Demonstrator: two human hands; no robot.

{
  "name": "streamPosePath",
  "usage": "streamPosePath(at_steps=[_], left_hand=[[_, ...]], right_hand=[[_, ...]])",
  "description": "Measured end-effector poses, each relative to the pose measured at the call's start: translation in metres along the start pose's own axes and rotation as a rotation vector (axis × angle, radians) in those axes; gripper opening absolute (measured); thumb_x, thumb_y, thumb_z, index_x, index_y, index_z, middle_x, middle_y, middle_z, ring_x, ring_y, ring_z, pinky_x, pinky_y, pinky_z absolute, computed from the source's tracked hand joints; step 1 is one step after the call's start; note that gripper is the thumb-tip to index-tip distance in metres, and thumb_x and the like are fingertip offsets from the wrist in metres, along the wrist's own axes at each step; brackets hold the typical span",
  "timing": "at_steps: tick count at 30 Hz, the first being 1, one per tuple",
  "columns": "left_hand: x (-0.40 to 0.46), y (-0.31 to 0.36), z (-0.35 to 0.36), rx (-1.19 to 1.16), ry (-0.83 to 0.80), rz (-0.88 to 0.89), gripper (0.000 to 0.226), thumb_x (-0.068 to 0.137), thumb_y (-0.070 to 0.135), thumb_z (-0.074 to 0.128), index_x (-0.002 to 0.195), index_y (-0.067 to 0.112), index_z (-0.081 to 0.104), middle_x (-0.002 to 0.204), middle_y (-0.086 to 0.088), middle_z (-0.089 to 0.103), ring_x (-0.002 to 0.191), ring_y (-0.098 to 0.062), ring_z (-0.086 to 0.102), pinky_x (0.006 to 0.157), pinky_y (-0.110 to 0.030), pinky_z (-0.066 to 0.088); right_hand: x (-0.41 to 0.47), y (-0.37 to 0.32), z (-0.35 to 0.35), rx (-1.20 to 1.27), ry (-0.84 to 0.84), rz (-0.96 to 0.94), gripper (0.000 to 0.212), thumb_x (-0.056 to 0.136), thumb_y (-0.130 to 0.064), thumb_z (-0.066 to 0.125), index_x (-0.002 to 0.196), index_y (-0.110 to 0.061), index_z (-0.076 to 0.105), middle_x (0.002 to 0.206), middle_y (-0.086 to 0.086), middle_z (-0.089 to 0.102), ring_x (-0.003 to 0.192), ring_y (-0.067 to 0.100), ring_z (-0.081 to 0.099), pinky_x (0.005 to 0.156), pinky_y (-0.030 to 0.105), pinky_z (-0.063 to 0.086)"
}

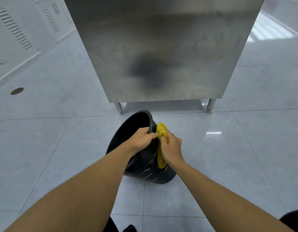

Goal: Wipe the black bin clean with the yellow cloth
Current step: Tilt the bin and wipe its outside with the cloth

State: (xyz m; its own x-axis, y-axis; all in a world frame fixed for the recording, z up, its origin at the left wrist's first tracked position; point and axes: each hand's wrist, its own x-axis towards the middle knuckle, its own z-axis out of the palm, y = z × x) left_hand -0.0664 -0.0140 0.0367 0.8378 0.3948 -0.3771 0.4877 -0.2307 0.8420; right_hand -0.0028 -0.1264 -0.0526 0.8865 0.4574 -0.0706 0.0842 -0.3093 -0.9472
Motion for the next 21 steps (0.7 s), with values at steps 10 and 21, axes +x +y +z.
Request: streamPosePath(at_steps=[10, 21], left_hand=[[-0.005, 0.015, -0.001, -0.022, -0.091, -0.114, 0.021, 0.084, -0.007, 0.042, 0.081, 0.011, 0.053, 0.081, -0.007, 0.054, 0.075, -0.019, 0.052, 0.072, -0.028, 0.046], [-0.002, 0.008, -0.007, 0.09, 0.003, -0.173, 0.022, 0.085, 0.012, 0.05, 0.107, 0.009, 0.045, 0.097, -0.015, 0.049, 0.082, -0.025, 0.049, 0.074, -0.041, 0.044]], right_hand=[[-0.007, -0.015, 0.006, 0.059, 0.034, -0.095, 0.037, 0.101, -0.036, 0.042, 0.135, -0.036, 0.058, 0.131, -0.01, 0.056, 0.126, 0.014, 0.04, 0.111, 0.039, 0.032], [-0.016, 0.025, -0.002, -0.172, 0.062, 0.036, 0.045, 0.102, -0.03, 0.036, 0.147, -0.032, 0.043, 0.146, 0.001, 0.046, 0.137, 0.028, 0.031, 0.115, 0.046, 0.026]])
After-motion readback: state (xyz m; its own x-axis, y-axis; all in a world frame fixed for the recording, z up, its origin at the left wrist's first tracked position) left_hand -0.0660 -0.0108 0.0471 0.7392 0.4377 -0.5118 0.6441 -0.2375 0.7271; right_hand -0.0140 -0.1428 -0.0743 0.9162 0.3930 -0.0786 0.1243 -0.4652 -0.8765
